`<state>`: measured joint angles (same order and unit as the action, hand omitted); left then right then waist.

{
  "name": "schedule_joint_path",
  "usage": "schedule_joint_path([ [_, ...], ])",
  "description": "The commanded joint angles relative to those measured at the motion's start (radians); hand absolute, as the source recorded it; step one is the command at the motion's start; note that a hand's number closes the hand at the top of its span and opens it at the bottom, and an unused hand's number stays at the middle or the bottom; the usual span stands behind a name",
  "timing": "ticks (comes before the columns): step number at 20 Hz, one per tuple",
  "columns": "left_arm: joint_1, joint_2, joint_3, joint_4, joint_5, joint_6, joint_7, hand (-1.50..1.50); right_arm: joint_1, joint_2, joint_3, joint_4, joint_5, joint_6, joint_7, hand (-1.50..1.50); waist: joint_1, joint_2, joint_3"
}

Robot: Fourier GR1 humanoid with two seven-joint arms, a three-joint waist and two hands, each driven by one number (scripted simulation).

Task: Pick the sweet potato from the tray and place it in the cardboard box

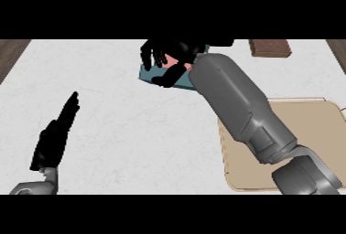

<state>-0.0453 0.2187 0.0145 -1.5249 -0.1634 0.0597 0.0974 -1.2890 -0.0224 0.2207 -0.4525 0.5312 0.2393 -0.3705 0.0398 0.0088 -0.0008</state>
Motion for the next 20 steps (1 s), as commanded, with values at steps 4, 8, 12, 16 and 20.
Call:
schedule_joint_path([
  [4,-0.008,-0.039,-0.034,0.025,-0.027,0.007,-0.012,0.0,-0.015,0.022,0.04,0.093,-0.093,-0.04,0.002,-1.5,0.014,0.004,0.0],
  [8,-0.021,0.0,-0.007,0.004,0.003,-0.036,0.007,0.0,0.035,0.022,-0.011,0.081,-0.224,-0.094,-0.024,-1.5,0.036,0.007,0.0],
  [12,0.013,-0.013,-0.008,-0.01,-0.013,-0.006,-0.021,0.0,-0.018,0.022,-0.186,0.131,-0.317,-0.118,-0.021,-1.5,0.019,0.01,0.001],
  [16,0.022,0.002,0.02,0.004,-0.007,-0.006,-0.038,0.0,-0.063,0.022,-0.297,0.142,-0.427,-0.074,0.017,-1.5,0.007,0.005,0.001],
  [20,0.073,-0.022,-0.022,-0.057,-0.018,-0.007,-0.042,0.0,-0.041,-0.137,-0.391,0.197,-0.495,0.004,-0.026,-1.5,0.029,0.015,0.001],
])
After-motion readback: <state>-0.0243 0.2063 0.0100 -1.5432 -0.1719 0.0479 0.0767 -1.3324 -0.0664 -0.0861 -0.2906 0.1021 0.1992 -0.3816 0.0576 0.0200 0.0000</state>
